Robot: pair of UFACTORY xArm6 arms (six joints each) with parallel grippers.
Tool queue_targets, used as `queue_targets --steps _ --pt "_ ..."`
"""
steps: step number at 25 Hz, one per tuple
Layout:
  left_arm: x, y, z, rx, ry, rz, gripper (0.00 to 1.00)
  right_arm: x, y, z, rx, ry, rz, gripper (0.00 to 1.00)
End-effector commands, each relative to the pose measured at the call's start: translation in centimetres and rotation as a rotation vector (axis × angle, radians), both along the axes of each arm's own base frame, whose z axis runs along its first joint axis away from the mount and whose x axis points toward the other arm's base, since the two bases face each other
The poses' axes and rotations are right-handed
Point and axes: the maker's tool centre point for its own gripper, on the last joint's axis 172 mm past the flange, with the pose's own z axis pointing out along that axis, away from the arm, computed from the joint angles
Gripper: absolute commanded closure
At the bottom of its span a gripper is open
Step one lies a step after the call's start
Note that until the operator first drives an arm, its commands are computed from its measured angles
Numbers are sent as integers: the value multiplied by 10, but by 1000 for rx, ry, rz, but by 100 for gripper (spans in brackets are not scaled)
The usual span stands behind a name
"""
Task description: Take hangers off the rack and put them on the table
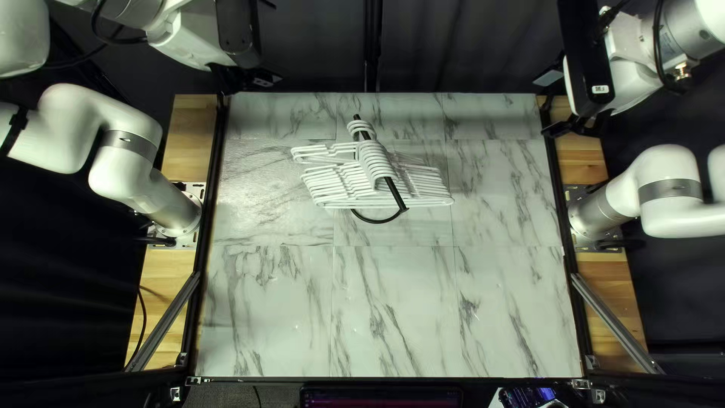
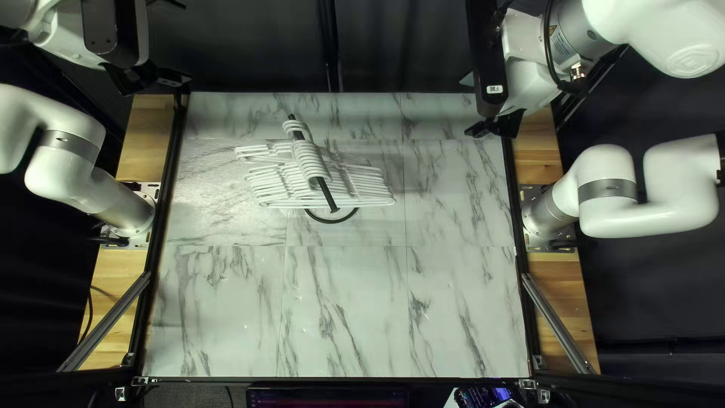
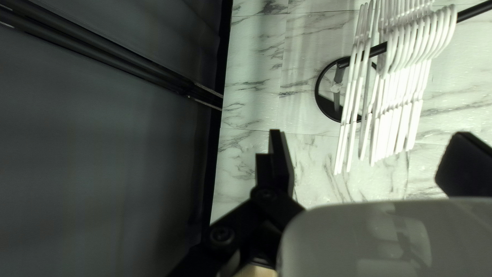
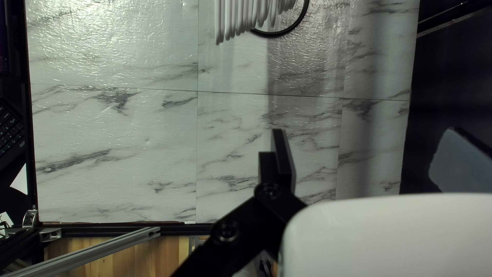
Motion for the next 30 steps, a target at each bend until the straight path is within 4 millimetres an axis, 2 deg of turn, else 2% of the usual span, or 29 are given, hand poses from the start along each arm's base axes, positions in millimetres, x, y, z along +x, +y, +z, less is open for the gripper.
queue_targets --steps 1,13,19,25,30 --pt "0 0 0 0 0 0 0 0 0 0 0 0 0 0" --pt "0 0 0 0 0 0 0 -2 1 -1 -1 3 5 0" --pt "0 0 0 0 0 0 0 12 18 -23 25 48 -27 0" --pt "0 0 0 0 0 0 0 37 36 -62 6 106 -80 0" --pt "0 0 0 0 0 0 0 56 58 -86 -25 102 -90 0"
